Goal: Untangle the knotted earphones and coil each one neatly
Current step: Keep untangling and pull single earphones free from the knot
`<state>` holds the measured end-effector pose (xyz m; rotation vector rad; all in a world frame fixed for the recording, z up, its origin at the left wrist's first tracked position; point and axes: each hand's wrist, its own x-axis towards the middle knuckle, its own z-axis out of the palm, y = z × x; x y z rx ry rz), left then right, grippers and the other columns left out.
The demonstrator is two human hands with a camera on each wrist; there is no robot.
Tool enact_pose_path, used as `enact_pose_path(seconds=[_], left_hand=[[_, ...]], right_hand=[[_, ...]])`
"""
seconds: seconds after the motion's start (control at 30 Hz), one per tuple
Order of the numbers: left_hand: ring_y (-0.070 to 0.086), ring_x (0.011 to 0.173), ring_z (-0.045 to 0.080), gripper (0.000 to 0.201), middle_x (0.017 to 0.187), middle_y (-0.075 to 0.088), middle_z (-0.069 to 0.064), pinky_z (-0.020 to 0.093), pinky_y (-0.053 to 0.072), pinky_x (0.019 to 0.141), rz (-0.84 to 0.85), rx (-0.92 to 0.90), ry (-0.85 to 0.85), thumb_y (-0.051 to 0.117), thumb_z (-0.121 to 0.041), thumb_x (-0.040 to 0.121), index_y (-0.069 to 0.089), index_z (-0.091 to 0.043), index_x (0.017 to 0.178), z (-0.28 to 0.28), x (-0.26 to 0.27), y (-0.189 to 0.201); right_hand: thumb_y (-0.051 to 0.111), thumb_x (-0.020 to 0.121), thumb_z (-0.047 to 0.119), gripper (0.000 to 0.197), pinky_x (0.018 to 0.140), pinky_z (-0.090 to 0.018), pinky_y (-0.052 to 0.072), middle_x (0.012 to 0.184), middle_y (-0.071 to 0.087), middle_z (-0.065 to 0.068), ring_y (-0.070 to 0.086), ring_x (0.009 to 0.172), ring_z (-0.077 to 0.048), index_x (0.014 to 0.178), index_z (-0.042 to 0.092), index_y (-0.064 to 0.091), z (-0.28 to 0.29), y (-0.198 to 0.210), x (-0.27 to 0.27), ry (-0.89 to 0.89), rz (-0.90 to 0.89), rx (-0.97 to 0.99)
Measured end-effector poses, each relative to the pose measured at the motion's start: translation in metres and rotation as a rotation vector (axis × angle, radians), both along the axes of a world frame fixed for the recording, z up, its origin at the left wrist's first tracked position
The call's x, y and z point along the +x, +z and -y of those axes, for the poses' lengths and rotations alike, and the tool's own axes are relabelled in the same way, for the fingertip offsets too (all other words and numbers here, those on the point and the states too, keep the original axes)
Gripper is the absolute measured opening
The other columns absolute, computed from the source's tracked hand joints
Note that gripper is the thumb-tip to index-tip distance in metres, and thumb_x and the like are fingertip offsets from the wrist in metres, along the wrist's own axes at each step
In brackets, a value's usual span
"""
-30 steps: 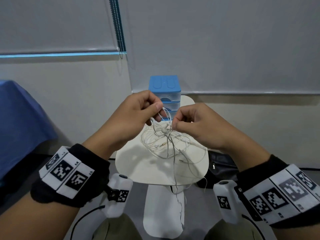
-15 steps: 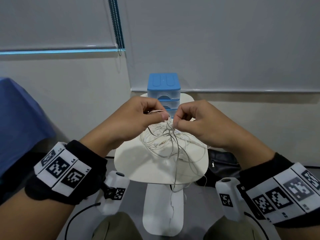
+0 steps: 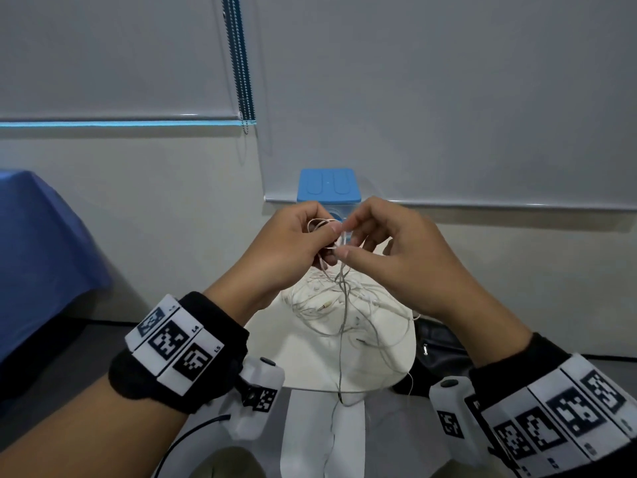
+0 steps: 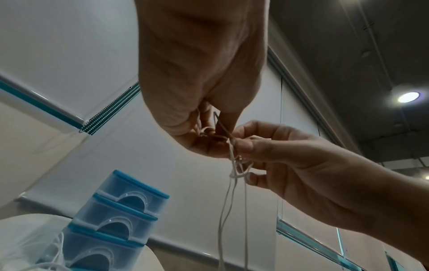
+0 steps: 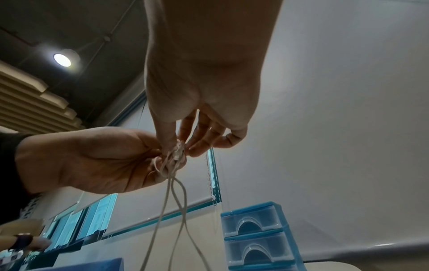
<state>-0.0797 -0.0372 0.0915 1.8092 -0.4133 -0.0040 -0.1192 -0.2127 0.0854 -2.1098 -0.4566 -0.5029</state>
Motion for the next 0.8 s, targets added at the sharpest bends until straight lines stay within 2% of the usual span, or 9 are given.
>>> enact_pose_path(seconds=[0.1,0.23,0.37,0.47,0.53,0.6,0.67,0.73,0.8], left_hand=[[0.063,0.061,0.020,0.015,0.069,0.066,0.006,0.031,0.053,0.061,0.004,-0.026,0.008,0.068,-0.013,0.099,0.064,0.000,0.091,0.001,0.000,0.003],[0.064,0.057,0.020,0.011,0.065,0.068,0.007,0.029,0.054,0.059,-0.023,-0.062,0.031,0.065,-0.007,0.099,0.065,0.001,0.091,-0.001,0.001,0.006],[0.066,0.058,0.018,0.012,0.068,0.069,0.005,0.027,0.056,0.060,-0.143,-0.162,0.023,0.064,-0.007,0.100,0.067,0.003,0.093,-0.006,0.001,0.007],[0.068,0.058,0.015,0.009,0.067,0.068,0.004,0.021,0.057,0.057,-0.285,-0.302,0.009,0.062,-0.005,0.100,0.067,0.001,0.094,-0.007,0.001,0.008],[0.068,0.058,0.014,0.008,0.067,0.067,0.004,0.020,0.056,0.057,-0.363,-0.390,-0.007,0.060,-0.003,0.100,0.067,0.000,0.098,-0.007,0.001,0.008],[0.067,0.058,0.013,0.011,0.070,0.067,0.004,0.020,0.055,0.056,-0.400,-0.417,-0.054,0.058,-0.002,0.100,0.069,-0.002,0.103,-0.007,0.001,0.008],[0.065,0.060,0.013,0.017,0.076,0.069,0.006,0.020,0.054,0.057,-0.407,-0.379,-0.126,0.056,-0.001,0.100,0.069,-0.006,0.109,-0.008,-0.001,0.008],[0.064,0.064,0.014,0.020,0.081,0.071,0.008,0.022,0.053,0.061,-0.395,-0.299,-0.196,0.054,-0.002,0.100,0.071,-0.011,0.108,-0.009,-0.004,0.009],[0.064,0.068,0.016,0.017,0.086,0.072,0.008,0.025,0.052,0.065,-0.372,-0.227,-0.243,0.055,-0.009,0.101,0.071,-0.014,0.103,-0.009,-0.007,0.010]], right_hand=[[0.085,0.082,0.027,0.020,0.067,-0.009,0.040,0.083,0.068,0.009,0.064,0.079,-0.012,0.094,0.025,0.068,-0.003,-0.002,0.001,-0.034,0.124,-0.138],[0.079,0.086,0.018,0.010,0.070,-0.010,0.036,0.080,0.063,0.012,0.059,0.074,-0.011,0.090,0.020,0.069,-0.002,-0.006,0.006,-0.044,0.308,-0.255],[0.077,0.088,0.013,0.009,0.070,-0.022,0.040,0.081,0.060,0.009,0.056,0.072,-0.008,0.088,0.017,0.069,0.000,-0.007,0.006,-0.044,0.420,-0.297],[0.075,0.090,0.013,0.010,0.068,-0.036,0.047,0.081,0.061,0.007,0.058,0.072,-0.015,0.086,0.017,0.066,0.000,-0.006,0.004,-0.056,0.486,-0.349],[0.071,0.092,0.017,0.009,0.069,-0.040,0.046,0.080,0.062,0.009,0.059,0.072,-0.018,0.086,0.018,0.064,0.000,-0.006,0.003,-0.084,0.513,-0.395],[0.069,0.093,0.017,0.008,0.070,-0.040,0.046,0.079,0.064,0.010,0.060,0.071,-0.016,0.087,0.018,0.064,0.001,-0.006,0.003,-0.106,0.506,-0.398],[0.070,0.092,0.013,0.006,0.070,-0.035,0.048,0.078,0.066,0.010,0.061,0.071,-0.013,0.088,0.016,0.066,0.003,-0.006,0.003,-0.116,0.475,-0.316],[0.071,0.091,0.007,0.008,0.068,-0.027,0.048,0.077,0.066,0.010,0.062,0.072,-0.012,0.090,0.013,0.066,0.005,-0.006,0.002,-0.111,0.423,-0.183],[0.070,0.092,0.005,0.009,0.066,-0.025,0.048,0.076,0.067,0.010,0.063,0.073,-0.013,0.092,0.014,0.066,0.006,-0.005,0.002,-0.102,0.356,-0.112]])
